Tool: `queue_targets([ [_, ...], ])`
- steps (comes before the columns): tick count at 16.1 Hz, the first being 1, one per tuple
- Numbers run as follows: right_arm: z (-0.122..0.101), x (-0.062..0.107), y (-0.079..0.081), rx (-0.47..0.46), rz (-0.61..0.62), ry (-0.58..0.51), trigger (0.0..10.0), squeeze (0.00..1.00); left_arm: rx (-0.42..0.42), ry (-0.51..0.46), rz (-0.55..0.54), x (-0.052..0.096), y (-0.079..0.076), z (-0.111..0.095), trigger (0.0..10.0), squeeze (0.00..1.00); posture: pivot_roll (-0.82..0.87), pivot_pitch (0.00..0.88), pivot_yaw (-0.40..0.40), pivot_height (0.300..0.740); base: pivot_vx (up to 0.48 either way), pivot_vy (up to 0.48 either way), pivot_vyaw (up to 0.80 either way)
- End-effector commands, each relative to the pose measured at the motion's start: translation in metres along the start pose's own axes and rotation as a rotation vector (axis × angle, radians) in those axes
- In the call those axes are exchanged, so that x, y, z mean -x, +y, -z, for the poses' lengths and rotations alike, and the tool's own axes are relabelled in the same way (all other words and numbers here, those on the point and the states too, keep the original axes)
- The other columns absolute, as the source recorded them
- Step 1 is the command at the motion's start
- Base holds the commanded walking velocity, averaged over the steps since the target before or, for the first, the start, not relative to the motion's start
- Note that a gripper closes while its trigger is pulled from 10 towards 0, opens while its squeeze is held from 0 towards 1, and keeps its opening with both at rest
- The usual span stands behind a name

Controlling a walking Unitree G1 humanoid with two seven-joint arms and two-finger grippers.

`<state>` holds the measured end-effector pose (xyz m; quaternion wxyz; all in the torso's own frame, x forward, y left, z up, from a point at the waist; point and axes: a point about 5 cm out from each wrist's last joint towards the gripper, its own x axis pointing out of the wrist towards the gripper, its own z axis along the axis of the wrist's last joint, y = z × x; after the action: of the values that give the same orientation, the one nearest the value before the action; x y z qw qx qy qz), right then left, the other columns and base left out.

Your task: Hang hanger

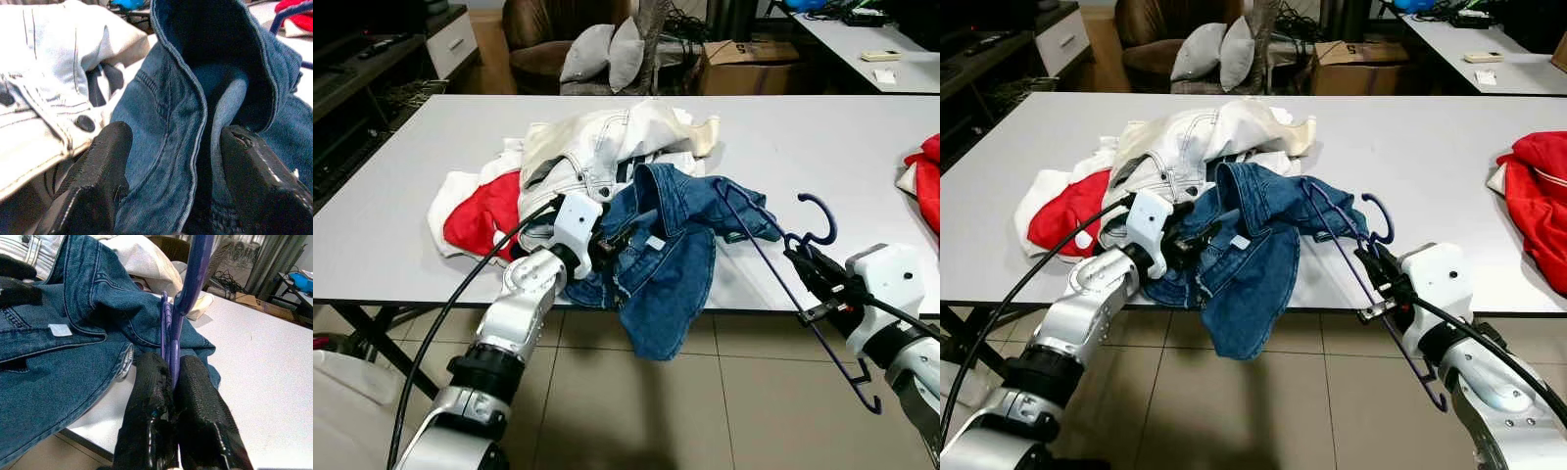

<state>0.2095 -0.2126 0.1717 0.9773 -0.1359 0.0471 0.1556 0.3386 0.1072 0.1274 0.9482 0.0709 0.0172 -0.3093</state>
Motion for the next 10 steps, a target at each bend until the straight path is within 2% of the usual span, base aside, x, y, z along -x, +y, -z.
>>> queue_targets([
  [1, -0.002, -0.001, 0.001, 0.004, -0.007, -0.014, 10.0, 0.0, -0.007, -0.022, 0.005, -0.004, 0.003, -0.007, 0.0, 0.0, -0.17, 0.0, 0.071, 0.74, 0.0, 0.0, 0.0],
  [2, -0.002, 0.0, 0.002, 0.004, -0.008, -0.014, 10.0, 0.0, -0.008, -0.024, 0.009, -0.006, 0.002, -0.008, 0.0, 0.0, -0.17, 0.0, 0.071, 0.74, 0.0, 0.0, 0.0],
  [3, -0.002, 0.001, 0.002, 0.005, -0.008, -0.015, 10.0, 0.0, 0.006, -0.04, 0.034, -0.01, -0.001, -0.012, 6.4, 0.0, -0.17, 0.0, 0.075, 0.74, 0.0, 0.0, 0.0],
  [4, -0.002, 0.002, 0.002, 0.004, -0.005, -0.015, 10.0, 0.0, 0.062, -0.083, 0.076, -0.013, -0.006, -0.018, 10.0, 0.0, -0.17, 0.0, 0.079, 0.74, 0.0, 0.0, 0.0],
  [5, -0.002, 0.002, 0.002, 0.004, -0.004, -0.015, 10.0, 0.0, 0.09, -0.1, 0.088, -0.014, -0.007, -0.02, 10.0, 0.0, -0.18, 0.0, 0.08, 0.74, 0.0, 0.0, 0.0],
  [9, -0.003, 0.001, 0.003, 0.004, -0.005, -0.019, 10.0, 0.0, -0.008, -0.01, -0.046, -0.016, 0.01, -0.011, 10.0, 0.0, -0.18, 0.0, 0.082, 0.74, 0.0, 0.0, 0.0],
  [10, -0.003, 0.0, 0.003, 0.005, -0.007, -0.02, 10.0, 0.0, -0.009, -0.003, -0.058, -0.016, 0.011, -0.01, 10.0, 0.0, -0.18, 0.0, 0.081, 0.74, 0.0, 0.0, 0.0],
])
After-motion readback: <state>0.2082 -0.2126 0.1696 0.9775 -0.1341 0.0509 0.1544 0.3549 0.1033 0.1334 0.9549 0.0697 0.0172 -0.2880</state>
